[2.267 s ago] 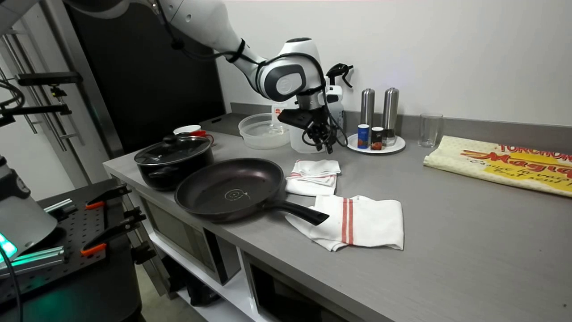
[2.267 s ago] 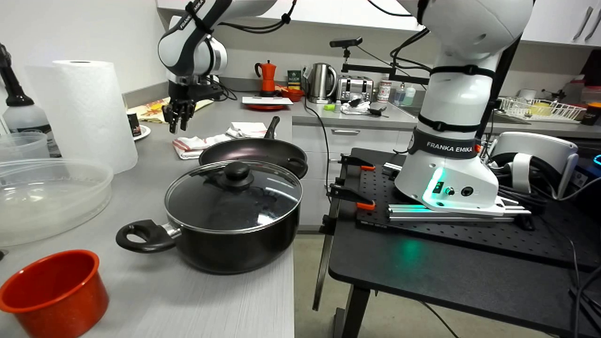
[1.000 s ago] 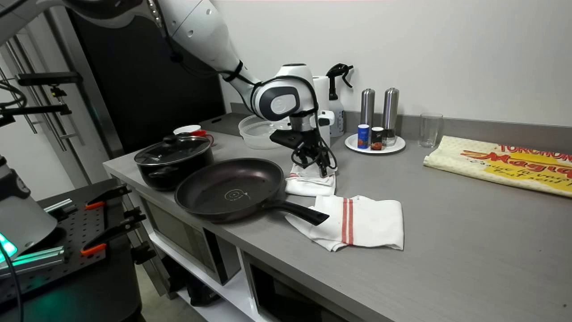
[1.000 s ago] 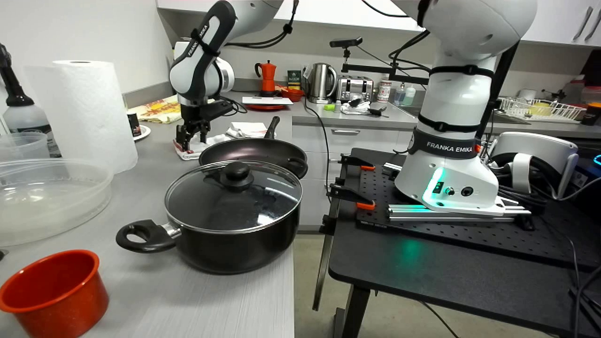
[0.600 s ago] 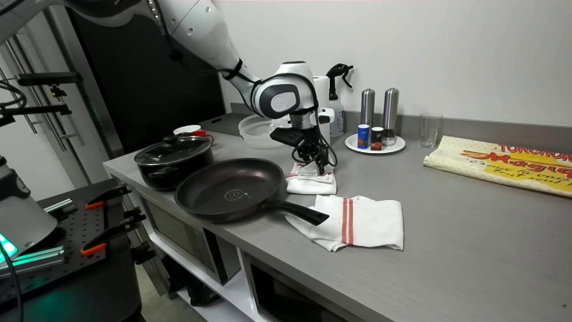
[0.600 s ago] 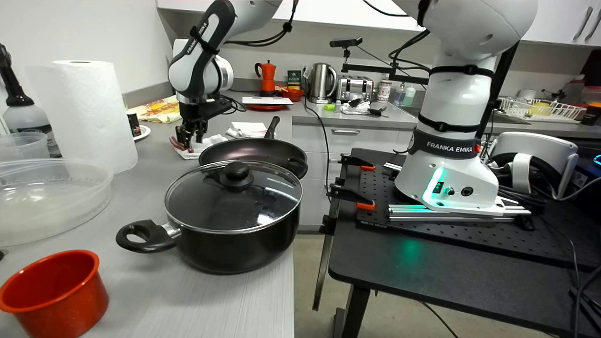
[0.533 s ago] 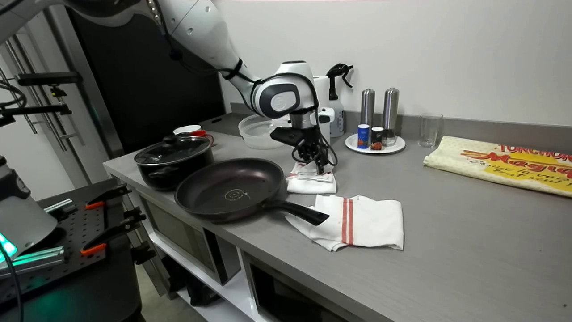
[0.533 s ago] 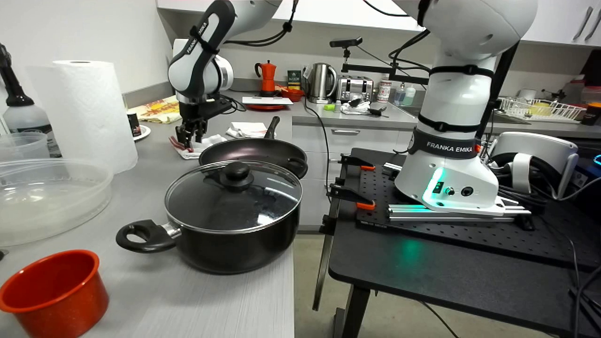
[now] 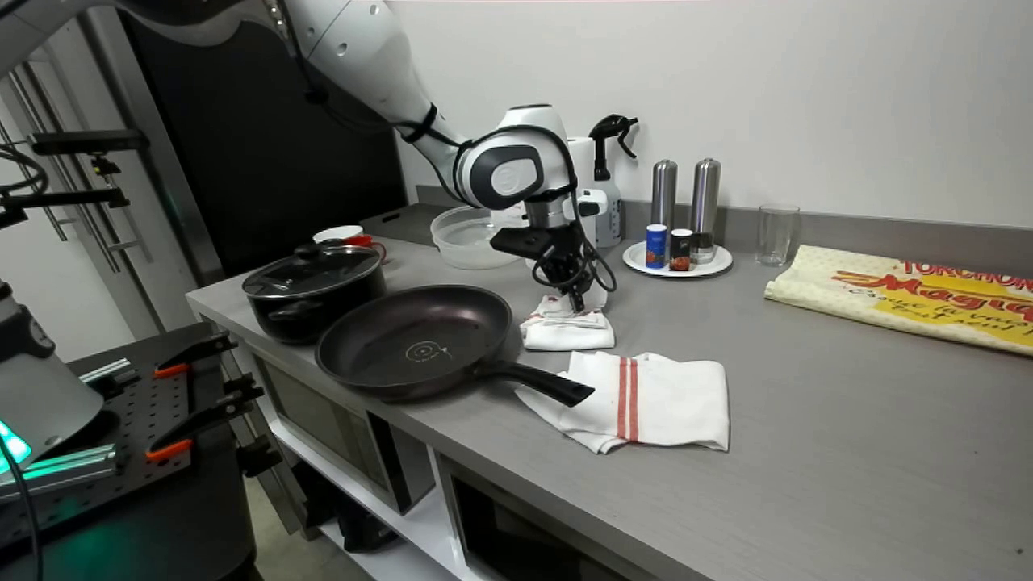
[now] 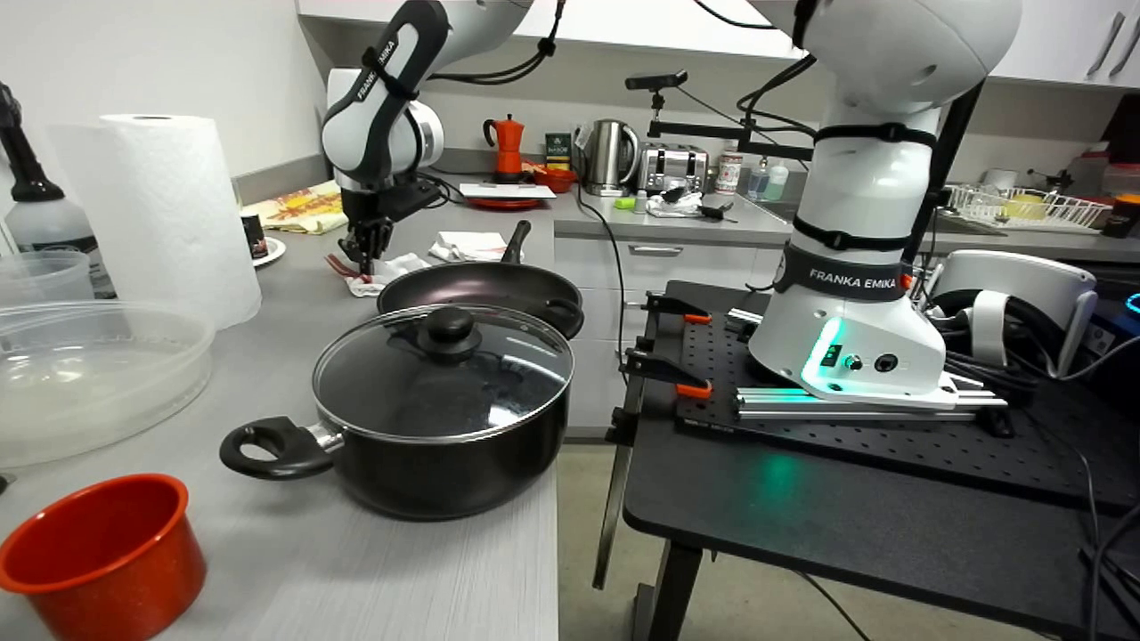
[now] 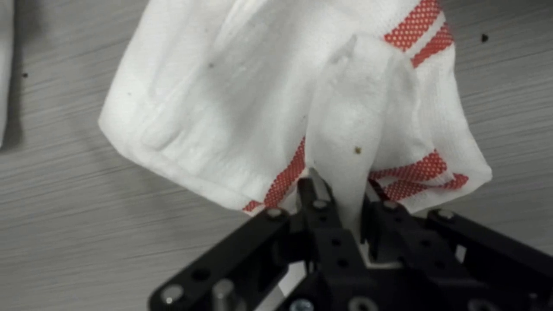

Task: Pick up the kitchen towel from the counter and wipe the pan

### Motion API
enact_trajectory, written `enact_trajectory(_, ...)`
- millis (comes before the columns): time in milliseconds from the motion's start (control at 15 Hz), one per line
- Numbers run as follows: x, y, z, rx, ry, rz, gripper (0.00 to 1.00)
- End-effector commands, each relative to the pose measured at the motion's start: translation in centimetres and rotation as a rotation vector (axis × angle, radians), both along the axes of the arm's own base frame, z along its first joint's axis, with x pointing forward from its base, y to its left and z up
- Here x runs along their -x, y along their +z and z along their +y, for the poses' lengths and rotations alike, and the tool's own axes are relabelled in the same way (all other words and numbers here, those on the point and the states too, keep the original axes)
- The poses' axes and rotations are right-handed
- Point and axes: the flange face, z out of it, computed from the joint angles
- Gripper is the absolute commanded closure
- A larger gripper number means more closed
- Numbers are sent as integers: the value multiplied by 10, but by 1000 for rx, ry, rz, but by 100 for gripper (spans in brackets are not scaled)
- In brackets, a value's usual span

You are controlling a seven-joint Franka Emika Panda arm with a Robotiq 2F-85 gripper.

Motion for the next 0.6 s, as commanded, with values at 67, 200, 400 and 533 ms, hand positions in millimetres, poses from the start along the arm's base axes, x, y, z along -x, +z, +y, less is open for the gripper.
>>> enact_trajectory(67, -2, 47, 11, -39, 5, -38, 96)
enact_trajectory(200, -3, 79, 17, -61, 13, -77, 96)
enact_trajectory(400, 2, 139, 25, -84, 32, -140, 96)
enact_trajectory(533, 10, 173, 31, -101, 42, -171, 96)
